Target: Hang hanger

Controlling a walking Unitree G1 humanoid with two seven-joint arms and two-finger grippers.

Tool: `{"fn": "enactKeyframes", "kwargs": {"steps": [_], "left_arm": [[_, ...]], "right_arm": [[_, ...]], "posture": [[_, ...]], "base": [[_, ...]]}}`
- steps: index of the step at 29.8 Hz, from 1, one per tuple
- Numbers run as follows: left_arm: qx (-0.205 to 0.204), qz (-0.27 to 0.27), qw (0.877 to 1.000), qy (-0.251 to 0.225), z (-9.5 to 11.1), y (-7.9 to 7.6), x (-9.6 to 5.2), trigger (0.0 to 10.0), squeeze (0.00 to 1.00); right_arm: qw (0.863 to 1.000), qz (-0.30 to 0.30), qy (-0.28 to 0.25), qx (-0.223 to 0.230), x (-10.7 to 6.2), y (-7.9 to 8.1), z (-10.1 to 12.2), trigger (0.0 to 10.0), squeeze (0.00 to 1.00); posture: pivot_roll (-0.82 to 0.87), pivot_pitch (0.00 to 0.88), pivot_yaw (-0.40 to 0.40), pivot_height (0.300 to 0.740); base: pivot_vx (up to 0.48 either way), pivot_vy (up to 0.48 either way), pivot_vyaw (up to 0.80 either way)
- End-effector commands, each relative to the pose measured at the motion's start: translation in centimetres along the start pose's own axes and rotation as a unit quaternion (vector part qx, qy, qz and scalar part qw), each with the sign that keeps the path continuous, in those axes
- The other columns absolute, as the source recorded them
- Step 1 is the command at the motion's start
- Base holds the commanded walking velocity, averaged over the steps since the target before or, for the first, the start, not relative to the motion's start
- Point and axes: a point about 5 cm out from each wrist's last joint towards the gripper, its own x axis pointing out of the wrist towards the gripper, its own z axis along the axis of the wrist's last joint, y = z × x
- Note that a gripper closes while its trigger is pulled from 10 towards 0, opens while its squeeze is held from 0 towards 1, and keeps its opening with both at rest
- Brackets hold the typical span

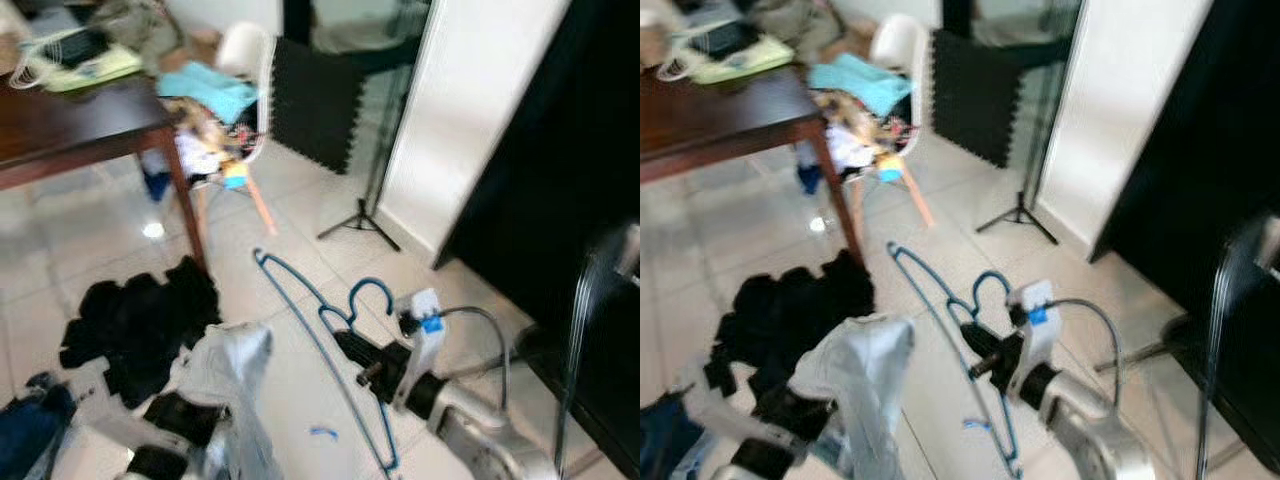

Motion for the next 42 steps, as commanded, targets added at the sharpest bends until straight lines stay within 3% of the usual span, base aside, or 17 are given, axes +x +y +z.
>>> {"fn": "enactKeyframes", "kwargs": {"steps": [1,13,14,15,16,18,19,21,23,27,30,37,38,39,40,41,42], "left_arm": [[0.003,-0.009,1.0,-0.007,0.2,-0.3,0.0,10.0,0.0],[0.028,-0.003,1.0,-0.014,0.6,-0.2,0.0,10.0,0.0],[0.042,0.004,0.999,-0.025,1.1,-0.1,0.1,10.0,0.0],[0.078,0.027,0.994,-0.066,3.1,0.7,1.0,10.0,0.0],[0.078,0.027,0.994,-0.066,3.1,0.7,1.0,10.0,0.0],[0.12,0.055,0.981,-0.144,6.9,1.4,2.3,10.0,0.0],[0.12,0.055,0.981,-0.144,6.9,1.4,2.3,10.0,0.0],[0.146,0.052,0.972,-0.177,9.0,1.2,3.0,10.0,0.0],[0.146,0.052,0.972,-0.177,9.0,1.2,3.0,10.0,0.0],[0.185,0.034,0.96,-0.206,11.6,0.3,3.7,10.0,0.0],[0.232,0.016,0.942,-0.241,14.7,-1.0,4.4,10.0,0.0],[0.264,-0.002,0.927,-0.268,17.0,-2.2,5.1,10.0,0.0],[0.283,-0.016,0.916,-0.284,18.5,-3.2,5.5,10.0,0.0],[0.283,-0.016,0.916,-0.284,18.5,-3.2,5.5,10.0,0.0],[0.305,-0.029,0.901,-0.306,20.4,-4.4,5.7,10.0,0.0],[0.305,-0.029,0.901,-0.306,20.4,-4.4,5.7,10.0,0.0],[0.324,-0.037,0.886,-0.328,22.1,-5.4,5.7,10.0,0.0]], "right_arm": [[1.0,-0.007,0.005,-0.001,-0.5,-0.3,-0.2,10.0,0.0],[1.0,0.003,-0.003,0.024,-0.5,-0.3,-0.1,10.0,0.0],[0.999,0.006,-0.004,0.032,-0.6,-0.4,-0.2,10.0,0.0],[0.999,0.004,-0.003,0.033,-0.6,-0.4,-0.2,10.0,0.0],[0.999,0.004,-0.003,0.033,-0.6,-0.4,-0.2,10.0,0.0],[0.999,0.0,-0.004,0.033,-0.5,-0.5,-0.3,10.0,0.0],[0.999,0.0,-0.004,0.033,-0.5,-0.5,-0.3,10.0,0.0],[0.999,-0.001,-0.005,0.034,-0.5,-0.5,-0.3,10.0,0.0],[0.999,-0.001,-0.005,0.034,-0.5,-0.5,-0.3,10.0,0.0],[0.999,-0.002,-0.007,0.036,-0.4,-0.5,-0.3,10.0,0.0],[0.999,-0.001,-0.01,0.037,-0.3,-0.6,-0.3,10.0,0.0],[0.999,-0.002,-0.012,0.038,-0.3,-0.6,-0.3,10.0,0.0],[0.999,-0.003,-0.012,0.038,-0.3,-0.7,-0.3,10.0,0.0],[0.999,-0.003,-0.012,0.038,-0.3,-0.7,-0.3,10.0,0.0],[0.999,-0.003,-0.013,0.039,-0.2,-0.7,-0.4,10.0,0.0],[0.999,-0.003,-0.013,0.039,-0.2,-0.7,-0.4,10.0,0.0],[0.999,-0.003,-0.013,0.039,-0.2,-0.7,-0.4,10.0,0.0]], "posture": [[0.02,0.126,-0.051,0.74],[0.02,0.123,-0.047,0.74],[0.01,0.116,-0.043,0.74],[0.0,0.107,-0.038,0.74],[0.0,0.107,-0.038,0.74],[-0.01,0.103,-0.035,0.74],[-0.01,0.103,-0.035,0.74],[-0.02,0.101,-0.031,0.74],[-0.02,0.101,-0.031,0.74],[-0.02,0.097,-0.025,0.74],[-0.03,0.094,-0.015,0.74],[-0.03,0.09,-0.014,0.74],[-0.03,0.085,-0.017,0.74],[-0.03,0.085,-0.017,0.74],[-0.02,0.082,-0.018,0.74],[-0.02,0.082,-0.018,0.74],[-0.02,0.081,-0.018,0.74]], "base": [[0.296,0.0,0.77],[0.313,0.0,0.51],[0.48,0.0,0.0],[0.48,0.0,0.0],[0.48,0.0,0.0],[0.48,0.0,0.0],[0.48,0.0,0.0],[0.48,0.0,0.0],[0.48,0.0,0.0],[0.48,0.0,0.0],[0.48,0.0,0.0],[0.48,0.0,0.0],[0.48,0.0,0.0],[0.48,0.0,0.0],[0.48,0.0,0.0],[0.48,0.0,0.0],[0.48,0.0,0.0]]}}
